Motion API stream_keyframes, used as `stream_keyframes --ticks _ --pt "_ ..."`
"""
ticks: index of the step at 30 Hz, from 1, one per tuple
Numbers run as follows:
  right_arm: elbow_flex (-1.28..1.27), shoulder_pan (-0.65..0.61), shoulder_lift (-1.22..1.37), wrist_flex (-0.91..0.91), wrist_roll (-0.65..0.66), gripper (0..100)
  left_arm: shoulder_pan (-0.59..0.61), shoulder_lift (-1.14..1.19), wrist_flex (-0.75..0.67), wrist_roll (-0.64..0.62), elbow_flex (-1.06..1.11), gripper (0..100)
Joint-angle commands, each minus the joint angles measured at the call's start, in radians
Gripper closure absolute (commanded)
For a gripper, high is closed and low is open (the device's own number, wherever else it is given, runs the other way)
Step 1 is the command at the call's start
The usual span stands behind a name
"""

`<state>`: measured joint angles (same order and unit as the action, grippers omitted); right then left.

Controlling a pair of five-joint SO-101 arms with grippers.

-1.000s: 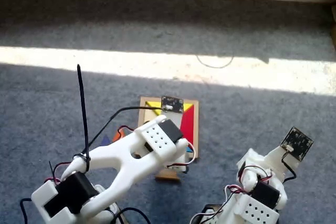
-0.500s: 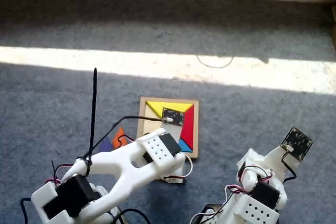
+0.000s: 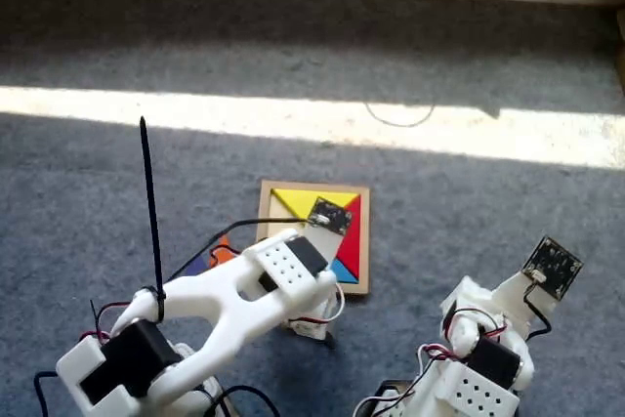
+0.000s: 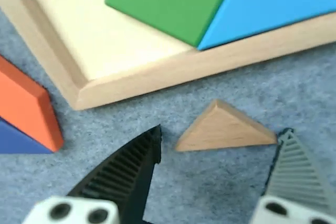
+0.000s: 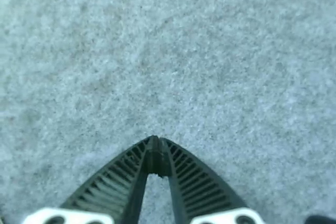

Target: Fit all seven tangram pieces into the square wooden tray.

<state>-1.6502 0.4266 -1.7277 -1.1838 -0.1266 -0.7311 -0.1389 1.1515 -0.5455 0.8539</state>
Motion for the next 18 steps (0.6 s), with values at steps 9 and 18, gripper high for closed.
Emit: stream_keyframes --ticks 9,18 --pt "0.008 -0.012 -0.008 0.021 -0.005 99.4 0.185 -0.012 0.126 0.489 -0.001 67" --pt "0.008 -0.012 -0.008 0.021 -0.005 99.4 0.334 -0.012 0.259 0.715 -0.108 67"
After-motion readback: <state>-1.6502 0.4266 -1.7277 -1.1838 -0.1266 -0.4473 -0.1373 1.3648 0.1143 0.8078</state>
